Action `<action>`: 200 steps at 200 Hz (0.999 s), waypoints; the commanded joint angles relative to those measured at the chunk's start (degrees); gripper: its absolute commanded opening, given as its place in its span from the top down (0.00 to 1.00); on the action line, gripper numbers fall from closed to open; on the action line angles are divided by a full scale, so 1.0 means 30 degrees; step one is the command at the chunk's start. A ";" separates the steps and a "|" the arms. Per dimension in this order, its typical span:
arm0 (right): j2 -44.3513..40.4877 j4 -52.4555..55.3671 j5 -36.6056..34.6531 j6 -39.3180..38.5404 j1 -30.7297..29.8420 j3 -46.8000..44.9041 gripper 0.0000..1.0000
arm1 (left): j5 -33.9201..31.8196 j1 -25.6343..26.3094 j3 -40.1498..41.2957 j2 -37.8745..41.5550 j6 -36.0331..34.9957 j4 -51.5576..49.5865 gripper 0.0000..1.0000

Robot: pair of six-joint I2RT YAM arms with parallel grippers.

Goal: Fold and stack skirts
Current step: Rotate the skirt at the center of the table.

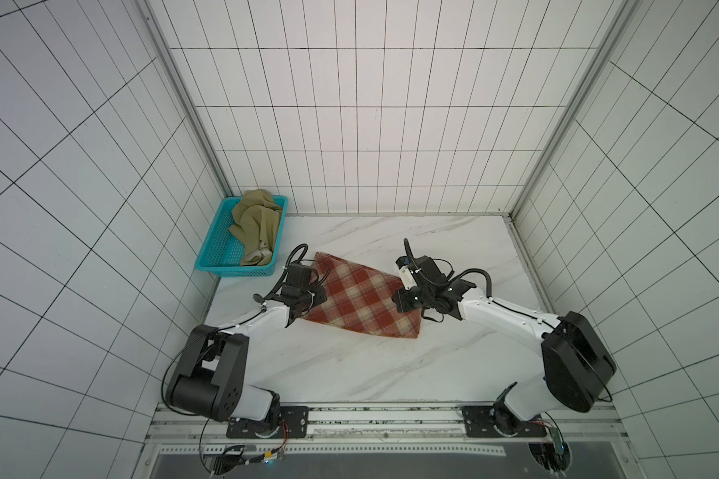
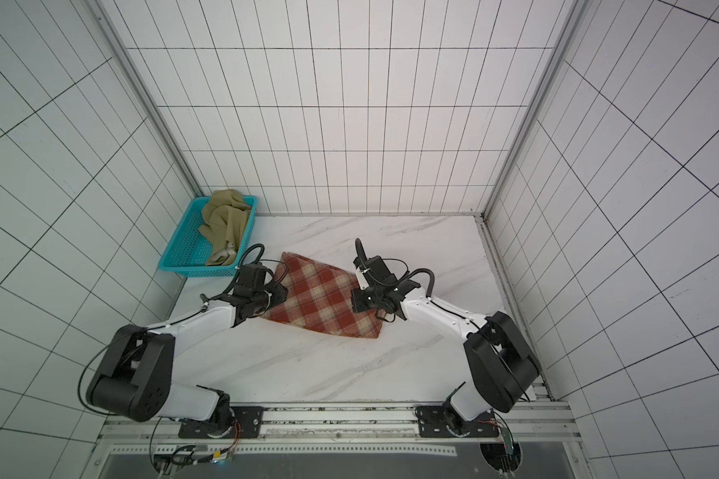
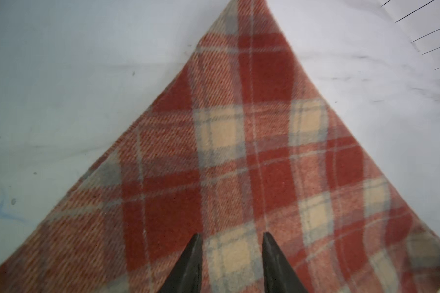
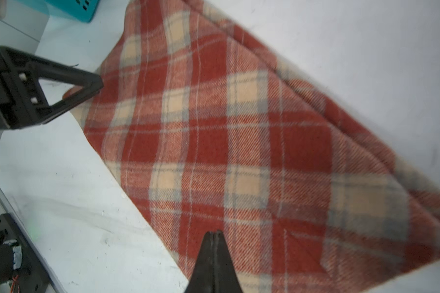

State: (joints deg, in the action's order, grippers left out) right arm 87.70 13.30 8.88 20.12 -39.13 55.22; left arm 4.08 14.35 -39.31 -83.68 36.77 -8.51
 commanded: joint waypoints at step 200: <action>0.0505 0.0471 0.0587 0.0665 -0.0512 -0.4985 1.00 | -0.0320 0.0029 0.4958 0.9102 0.1004 -0.2342 0.62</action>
State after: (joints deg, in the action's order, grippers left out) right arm 90.08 14.22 11.68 19.84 -40.14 45.28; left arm 1.48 14.26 -20.95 -54.89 42.13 -15.59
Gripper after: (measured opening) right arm 0.046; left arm 0.383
